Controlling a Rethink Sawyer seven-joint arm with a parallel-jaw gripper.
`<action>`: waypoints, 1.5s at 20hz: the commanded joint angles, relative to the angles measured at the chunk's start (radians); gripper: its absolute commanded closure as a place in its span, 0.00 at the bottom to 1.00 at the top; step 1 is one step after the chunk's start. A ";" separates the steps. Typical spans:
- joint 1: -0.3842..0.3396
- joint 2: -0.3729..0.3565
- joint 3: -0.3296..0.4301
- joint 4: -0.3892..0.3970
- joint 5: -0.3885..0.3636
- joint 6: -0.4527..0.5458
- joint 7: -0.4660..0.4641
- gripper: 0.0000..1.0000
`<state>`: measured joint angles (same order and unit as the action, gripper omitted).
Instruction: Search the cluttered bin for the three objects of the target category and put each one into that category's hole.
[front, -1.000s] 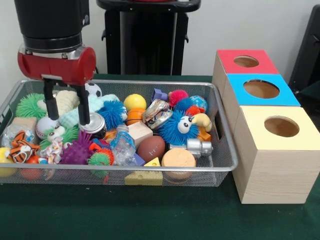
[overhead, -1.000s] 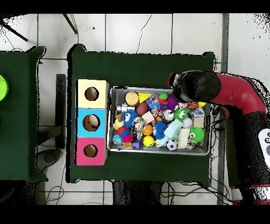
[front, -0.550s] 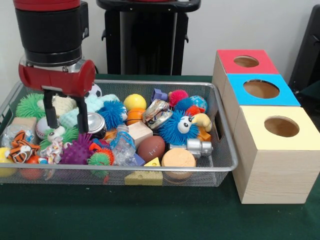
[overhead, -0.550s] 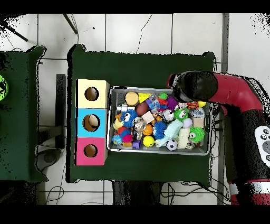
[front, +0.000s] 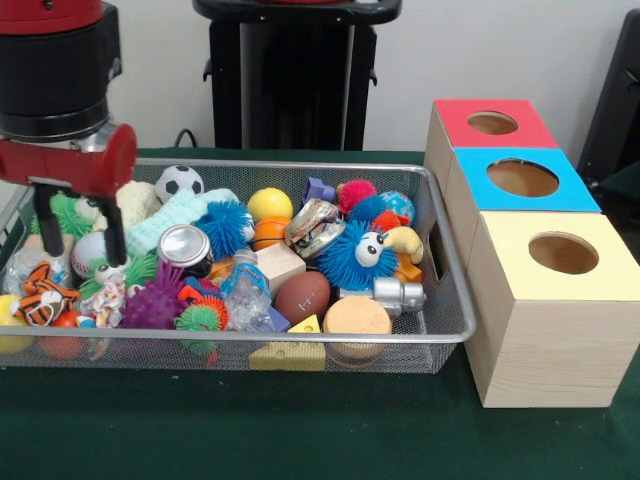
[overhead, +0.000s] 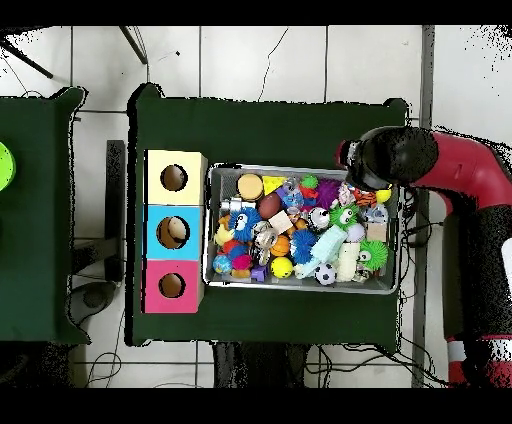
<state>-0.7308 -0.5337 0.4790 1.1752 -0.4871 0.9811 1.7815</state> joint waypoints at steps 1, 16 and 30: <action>-0.020 0.044 0.053 -0.058 -0.053 0.094 -0.351 0.00; 0.072 0.028 -0.008 0.130 -0.008 -0.112 -0.044 0.00; 0.080 0.096 0.012 0.006 0.017 -0.036 -0.152 0.00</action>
<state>-0.6381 -0.4815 0.4748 1.1851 -0.4836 0.8996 1.7269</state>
